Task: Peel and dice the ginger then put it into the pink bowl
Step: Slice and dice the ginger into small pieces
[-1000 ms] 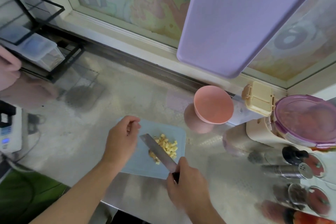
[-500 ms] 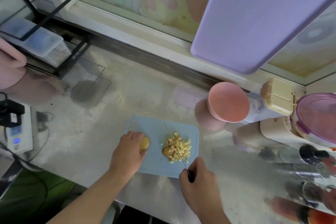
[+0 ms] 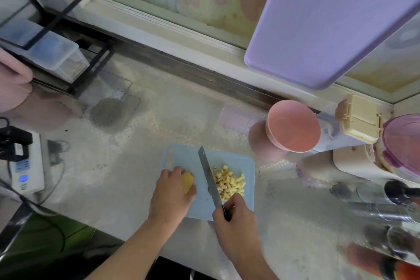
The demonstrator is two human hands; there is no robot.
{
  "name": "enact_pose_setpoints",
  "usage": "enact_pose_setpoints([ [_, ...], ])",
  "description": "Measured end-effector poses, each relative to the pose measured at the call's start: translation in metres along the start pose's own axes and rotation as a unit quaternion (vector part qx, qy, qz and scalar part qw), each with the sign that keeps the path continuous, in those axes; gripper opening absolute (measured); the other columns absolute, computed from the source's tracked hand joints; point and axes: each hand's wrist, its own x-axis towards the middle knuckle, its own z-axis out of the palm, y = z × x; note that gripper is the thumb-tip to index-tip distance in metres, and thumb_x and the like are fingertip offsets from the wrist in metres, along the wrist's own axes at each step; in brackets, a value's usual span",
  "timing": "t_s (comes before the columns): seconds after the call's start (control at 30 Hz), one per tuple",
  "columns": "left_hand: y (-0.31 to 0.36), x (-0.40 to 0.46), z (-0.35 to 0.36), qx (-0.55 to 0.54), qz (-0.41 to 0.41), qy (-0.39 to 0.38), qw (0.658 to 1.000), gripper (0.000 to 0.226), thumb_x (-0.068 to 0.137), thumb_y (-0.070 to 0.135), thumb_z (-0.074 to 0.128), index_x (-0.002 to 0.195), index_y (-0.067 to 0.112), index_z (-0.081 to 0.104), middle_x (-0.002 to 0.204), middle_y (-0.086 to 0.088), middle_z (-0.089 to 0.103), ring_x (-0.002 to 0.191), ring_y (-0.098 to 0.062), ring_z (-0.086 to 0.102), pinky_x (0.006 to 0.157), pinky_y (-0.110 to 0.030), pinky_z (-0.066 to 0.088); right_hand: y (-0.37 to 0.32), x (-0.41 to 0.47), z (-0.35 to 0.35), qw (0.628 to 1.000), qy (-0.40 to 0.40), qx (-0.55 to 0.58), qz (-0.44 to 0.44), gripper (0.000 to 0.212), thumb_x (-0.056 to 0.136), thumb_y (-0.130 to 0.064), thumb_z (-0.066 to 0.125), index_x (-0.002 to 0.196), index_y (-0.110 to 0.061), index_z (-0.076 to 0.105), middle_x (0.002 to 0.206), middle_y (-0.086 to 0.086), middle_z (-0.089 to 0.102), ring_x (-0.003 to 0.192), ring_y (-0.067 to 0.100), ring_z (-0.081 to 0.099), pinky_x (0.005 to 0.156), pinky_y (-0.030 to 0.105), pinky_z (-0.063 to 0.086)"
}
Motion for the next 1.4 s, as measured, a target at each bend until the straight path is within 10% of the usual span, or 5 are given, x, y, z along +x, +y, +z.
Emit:
enact_pose_setpoints([
  [0.77,-0.020,-0.010,0.008,-0.057,0.092,-0.040,0.993,0.049,0.090,0.038,0.072,0.135,0.032,0.053,0.118,0.015,0.037,0.086,-0.007,0.065,0.078,-0.024,0.059,0.011,0.010,0.036,0.998,-0.028,-0.023,-0.046,0.006,0.099,-0.038,0.051,0.104,-0.040,0.049,0.056,0.000,0.060,0.044,0.008,0.050,0.046,0.022,0.038],
  [0.97,-0.025,-0.008,0.014,-0.110,0.091,-0.037,0.989,0.047,0.096,0.025,0.070,0.140,0.027,0.053,0.121,0.013,0.041,0.086,0.000,0.065,0.084,-0.027,0.059,0.013,0.011,0.045,0.994,-0.008,-0.083,-0.074,0.033,0.100,-0.030,0.048,0.069,-0.035,0.038,0.054,-0.002,0.046,0.048,0.012,0.042,0.050,0.028,0.037],
  [1.4,-0.035,-0.003,0.020,-0.132,0.097,-0.013,0.986,0.032,0.097,0.022,0.070,0.128,0.029,0.063,0.114,0.017,0.045,0.088,0.000,0.063,0.085,-0.025,0.057,0.010,0.009,0.033,0.991,-0.016,-0.104,-0.081,0.038,0.104,-0.029,0.044,0.067,-0.021,0.038,0.056,-0.001,0.047,0.049,0.012,0.041,0.048,0.026,0.033],
])
